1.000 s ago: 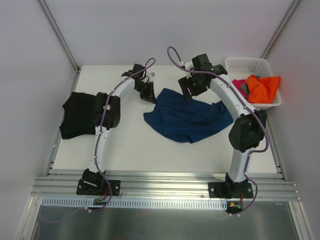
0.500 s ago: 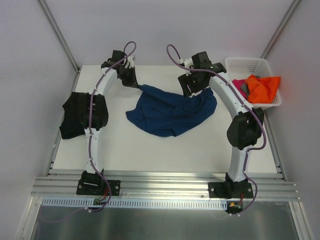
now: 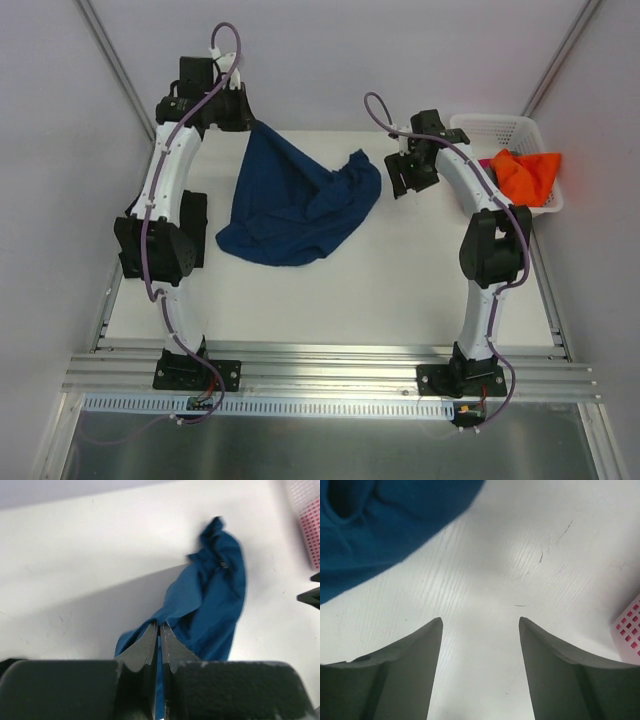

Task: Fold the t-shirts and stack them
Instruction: Flatten the tshirt out

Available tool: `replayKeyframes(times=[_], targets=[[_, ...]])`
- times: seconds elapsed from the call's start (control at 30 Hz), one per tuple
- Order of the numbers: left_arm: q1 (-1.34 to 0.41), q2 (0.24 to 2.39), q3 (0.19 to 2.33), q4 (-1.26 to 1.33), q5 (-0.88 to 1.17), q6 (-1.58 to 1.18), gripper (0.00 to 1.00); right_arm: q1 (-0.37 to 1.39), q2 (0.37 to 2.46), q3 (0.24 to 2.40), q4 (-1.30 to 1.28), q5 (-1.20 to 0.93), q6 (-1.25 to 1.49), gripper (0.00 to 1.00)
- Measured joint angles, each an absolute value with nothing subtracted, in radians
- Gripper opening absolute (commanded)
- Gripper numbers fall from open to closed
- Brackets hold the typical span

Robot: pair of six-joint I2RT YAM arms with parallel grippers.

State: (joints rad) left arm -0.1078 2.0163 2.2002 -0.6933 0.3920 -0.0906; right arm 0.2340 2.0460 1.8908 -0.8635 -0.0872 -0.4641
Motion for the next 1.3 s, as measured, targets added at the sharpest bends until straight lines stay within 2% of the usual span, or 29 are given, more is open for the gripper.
replayKeyframes(times=[0.2,0.37,0.53,0.93,1.3], targets=[[-0.11,1.874,2.144,-0.682,0.403,-0.07,0.0,0.252,2.069,1.965,-0.86,-0.11,-0.426,0.66],[-0.11,1.774,1.904,-0.68,0.412,-0.067,0.0,0.265,2.157,2.129,-0.857,-0.171,-0.378,0.66],[-0.11,1.822,1.743,-0.709,0.439,-0.065,0.0,0.302,2.239,2.234,-0.83,-0.257,-0.326,0.66],[-0.118,2.019,1.772,-0.72,0.487,-0.081,0.0,0.359,2.423,2.325,-0.697,-0.586,-0.055,0.66],[-0.178,2.059,1.772,-0.724,0.484,-0.081,0.0,0.428,2.623,2.361,-0.571,-0.69,0.14,0.66]])
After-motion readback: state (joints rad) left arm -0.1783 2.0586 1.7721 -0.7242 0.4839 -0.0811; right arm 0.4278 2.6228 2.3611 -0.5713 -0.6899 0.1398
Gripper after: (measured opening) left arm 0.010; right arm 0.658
